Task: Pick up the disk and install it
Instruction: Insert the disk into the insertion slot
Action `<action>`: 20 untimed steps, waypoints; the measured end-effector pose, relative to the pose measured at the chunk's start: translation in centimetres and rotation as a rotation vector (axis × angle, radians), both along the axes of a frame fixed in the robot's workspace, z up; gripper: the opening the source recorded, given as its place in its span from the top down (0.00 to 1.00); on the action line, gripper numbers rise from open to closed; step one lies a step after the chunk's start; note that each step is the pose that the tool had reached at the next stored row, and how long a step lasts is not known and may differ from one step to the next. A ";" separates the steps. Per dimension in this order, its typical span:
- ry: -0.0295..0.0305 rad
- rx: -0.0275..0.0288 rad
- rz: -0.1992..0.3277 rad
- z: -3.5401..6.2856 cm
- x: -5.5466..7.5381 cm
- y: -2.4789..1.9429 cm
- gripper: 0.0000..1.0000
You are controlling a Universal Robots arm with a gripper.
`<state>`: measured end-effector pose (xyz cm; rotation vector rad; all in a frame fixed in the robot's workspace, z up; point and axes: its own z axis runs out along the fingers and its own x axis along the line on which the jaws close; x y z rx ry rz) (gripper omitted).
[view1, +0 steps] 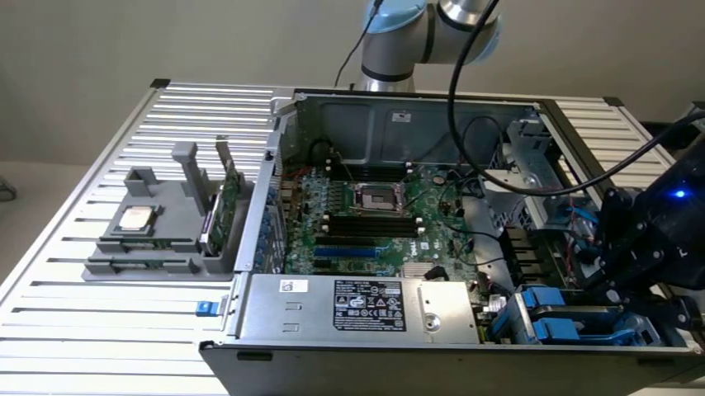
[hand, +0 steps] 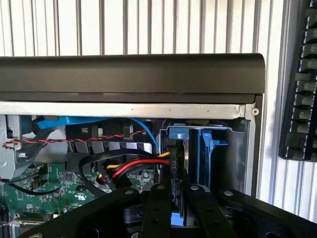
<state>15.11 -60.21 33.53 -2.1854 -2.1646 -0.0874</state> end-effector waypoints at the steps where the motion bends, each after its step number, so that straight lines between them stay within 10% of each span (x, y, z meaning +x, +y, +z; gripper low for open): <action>1: 0.0015 -0.0020 0.000 -0.01 0.0 0.13 0.83; 20: 0.0029 -0.0557 -0.017 -0.03 -0.1 1.07 0.83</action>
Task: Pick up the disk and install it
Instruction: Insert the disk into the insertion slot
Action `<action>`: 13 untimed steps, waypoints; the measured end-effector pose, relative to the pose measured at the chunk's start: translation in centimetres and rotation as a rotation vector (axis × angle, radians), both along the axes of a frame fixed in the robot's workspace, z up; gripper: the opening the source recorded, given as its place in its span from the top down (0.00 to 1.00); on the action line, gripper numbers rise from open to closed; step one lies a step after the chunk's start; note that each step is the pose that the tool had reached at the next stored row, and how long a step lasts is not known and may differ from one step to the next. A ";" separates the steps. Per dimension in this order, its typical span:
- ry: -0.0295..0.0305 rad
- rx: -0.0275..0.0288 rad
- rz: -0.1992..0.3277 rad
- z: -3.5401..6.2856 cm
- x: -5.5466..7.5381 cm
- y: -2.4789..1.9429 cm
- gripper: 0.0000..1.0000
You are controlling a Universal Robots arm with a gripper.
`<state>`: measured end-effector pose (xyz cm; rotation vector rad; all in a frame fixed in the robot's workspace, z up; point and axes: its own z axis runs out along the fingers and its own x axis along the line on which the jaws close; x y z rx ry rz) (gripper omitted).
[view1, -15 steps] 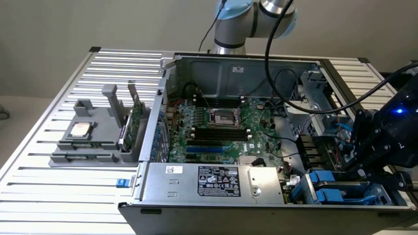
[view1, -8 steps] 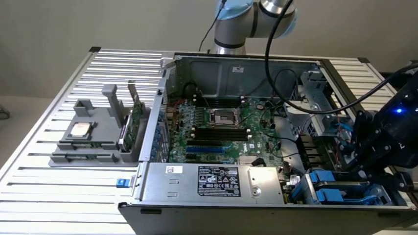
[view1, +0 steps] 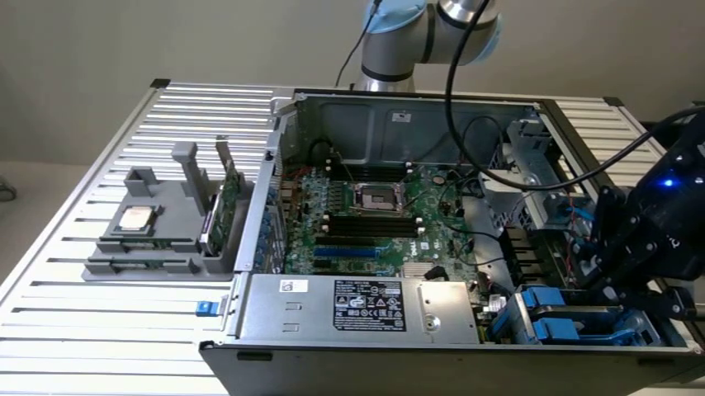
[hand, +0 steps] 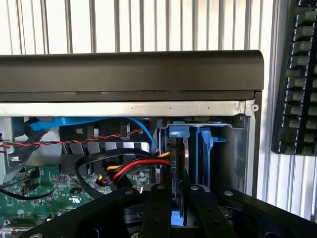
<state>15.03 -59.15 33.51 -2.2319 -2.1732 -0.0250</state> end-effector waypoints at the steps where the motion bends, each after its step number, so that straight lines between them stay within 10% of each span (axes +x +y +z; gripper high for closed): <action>1: 0.0000 -0.0024 0.000 0.00 0.0 0.08 0.83; 13: 0.0000 -0.0288 0.000 -0.02 -0.1 0.54 0.83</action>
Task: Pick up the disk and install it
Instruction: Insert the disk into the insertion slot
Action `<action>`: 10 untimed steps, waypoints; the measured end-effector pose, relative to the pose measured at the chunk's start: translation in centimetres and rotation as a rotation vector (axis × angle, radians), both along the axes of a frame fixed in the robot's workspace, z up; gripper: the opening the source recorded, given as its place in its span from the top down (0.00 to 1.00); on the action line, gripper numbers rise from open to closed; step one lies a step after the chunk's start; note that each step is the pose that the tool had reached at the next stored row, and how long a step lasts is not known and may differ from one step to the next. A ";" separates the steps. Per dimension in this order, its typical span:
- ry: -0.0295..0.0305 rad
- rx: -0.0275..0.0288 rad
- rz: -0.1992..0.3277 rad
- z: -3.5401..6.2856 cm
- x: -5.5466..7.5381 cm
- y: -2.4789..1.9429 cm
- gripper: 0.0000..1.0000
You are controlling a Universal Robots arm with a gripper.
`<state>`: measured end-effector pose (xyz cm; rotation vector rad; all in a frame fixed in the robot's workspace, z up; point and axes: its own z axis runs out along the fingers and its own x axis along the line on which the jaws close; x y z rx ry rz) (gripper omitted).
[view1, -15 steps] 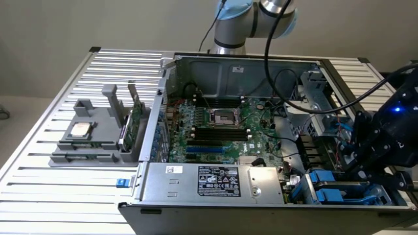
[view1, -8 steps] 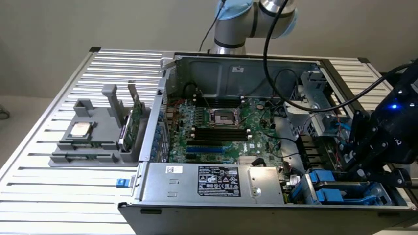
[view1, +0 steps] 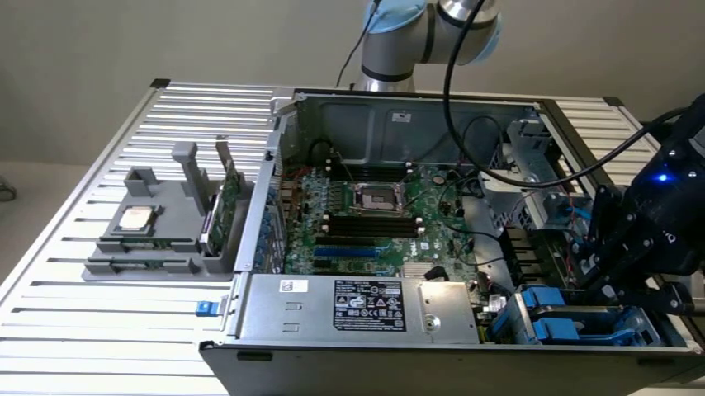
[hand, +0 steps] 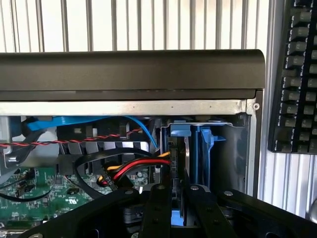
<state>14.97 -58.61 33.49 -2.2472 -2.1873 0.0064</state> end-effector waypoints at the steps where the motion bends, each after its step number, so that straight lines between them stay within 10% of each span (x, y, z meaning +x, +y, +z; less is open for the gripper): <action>1: 0.0000 -0.0019 0.000 -0.01 0.0 0.02 0.83; 10: 0.0000 -0.0213 0.000 -0.04 0.0 0.48 0.83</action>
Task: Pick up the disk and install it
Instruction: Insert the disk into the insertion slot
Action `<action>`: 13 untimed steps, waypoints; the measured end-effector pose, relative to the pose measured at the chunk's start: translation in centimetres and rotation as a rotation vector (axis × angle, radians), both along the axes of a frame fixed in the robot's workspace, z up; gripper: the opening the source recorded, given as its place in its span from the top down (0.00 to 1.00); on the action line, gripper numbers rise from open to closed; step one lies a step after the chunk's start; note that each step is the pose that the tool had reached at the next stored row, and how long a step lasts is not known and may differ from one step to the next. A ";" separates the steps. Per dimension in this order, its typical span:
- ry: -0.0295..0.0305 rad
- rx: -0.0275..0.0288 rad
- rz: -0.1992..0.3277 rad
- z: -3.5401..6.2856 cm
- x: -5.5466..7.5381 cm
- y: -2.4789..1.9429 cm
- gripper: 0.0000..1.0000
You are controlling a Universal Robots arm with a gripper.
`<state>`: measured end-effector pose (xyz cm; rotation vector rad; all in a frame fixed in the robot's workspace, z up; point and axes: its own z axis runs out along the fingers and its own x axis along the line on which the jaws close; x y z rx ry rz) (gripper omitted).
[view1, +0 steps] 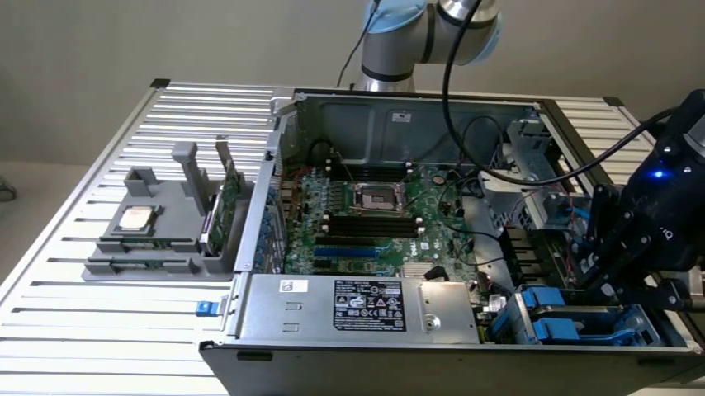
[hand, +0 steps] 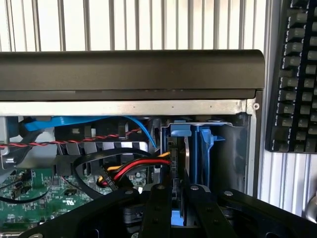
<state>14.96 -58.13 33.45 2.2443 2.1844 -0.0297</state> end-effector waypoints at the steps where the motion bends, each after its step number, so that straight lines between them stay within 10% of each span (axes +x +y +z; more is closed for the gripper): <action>1: 0.0000 -0.0026 0.000 -0.01 0.0 0.06 0.83; 13: 0.0000 -0.0306 0.000 -0.09 0.0 0.46 0.83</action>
